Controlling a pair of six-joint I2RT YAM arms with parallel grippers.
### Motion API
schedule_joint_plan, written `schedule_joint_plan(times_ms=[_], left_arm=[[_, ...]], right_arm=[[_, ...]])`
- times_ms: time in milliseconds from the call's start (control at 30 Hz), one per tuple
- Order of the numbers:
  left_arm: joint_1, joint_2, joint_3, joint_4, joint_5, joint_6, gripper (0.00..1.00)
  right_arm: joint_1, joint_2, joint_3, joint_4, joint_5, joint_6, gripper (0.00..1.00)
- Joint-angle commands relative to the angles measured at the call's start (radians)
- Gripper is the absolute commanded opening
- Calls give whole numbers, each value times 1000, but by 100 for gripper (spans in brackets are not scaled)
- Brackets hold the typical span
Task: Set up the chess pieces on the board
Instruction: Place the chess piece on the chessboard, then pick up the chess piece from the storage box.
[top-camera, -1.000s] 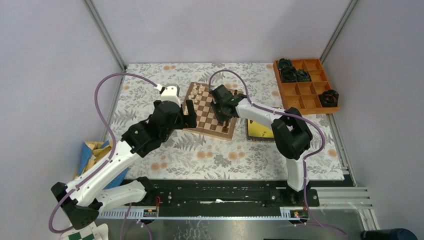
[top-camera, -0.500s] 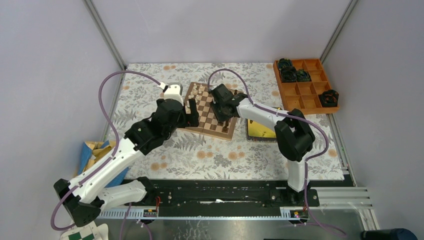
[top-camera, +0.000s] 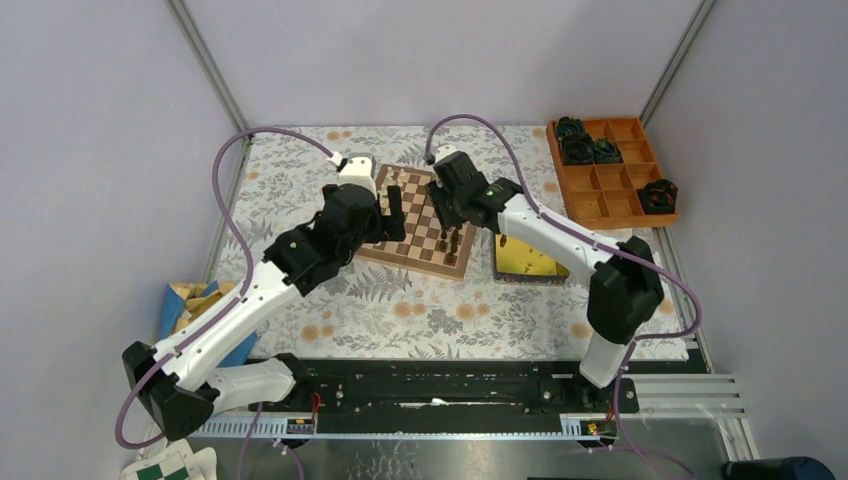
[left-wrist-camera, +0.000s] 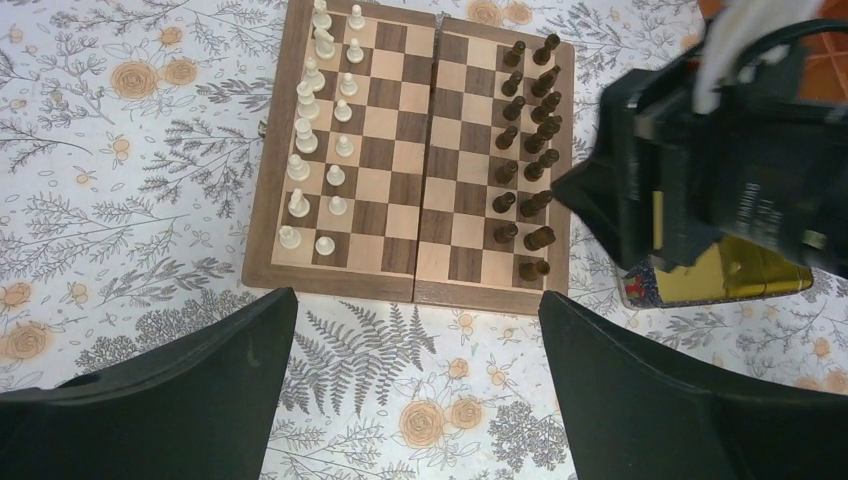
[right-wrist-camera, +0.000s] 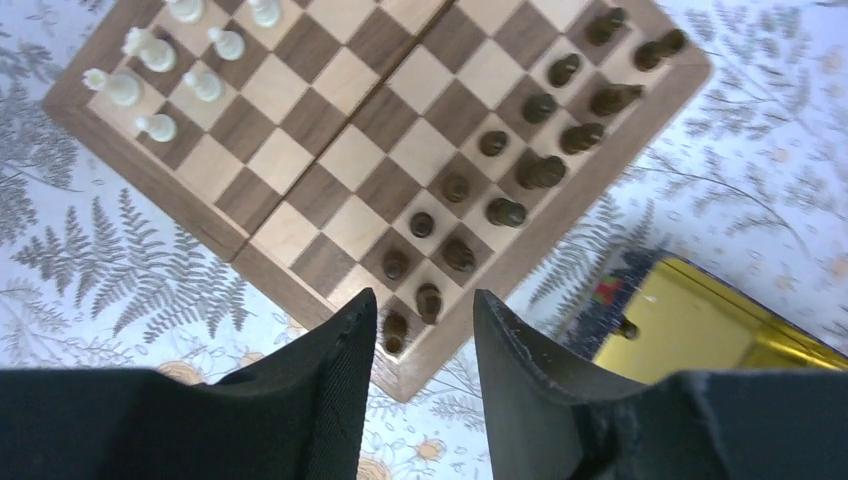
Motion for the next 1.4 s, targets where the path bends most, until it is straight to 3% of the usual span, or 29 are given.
schedule_joint_plan(times_ms=[0, 133, 400, 800, 1367], left_arm=[[22, 27, 38, 89, 18, 40, 99], [42, 48, 46, 102, 46, 52, 99], [96, 84, 58, 114, 91, 73, 99], [145, 92, 51, 127, 81, 96, 99], [158, 106, 59, 119, 88, 92, 99]], right_arm=[[-6, -116, -58, 47, 161, -17, 49], [-51, -160, -122, 65, 243, 18, 59], [-161, -197, -224, 73, 239, 89, 62], [-219, -199, -360, 128, 194, 148, 59], [-282, -137, -429, 229, 82, 158, 47]])
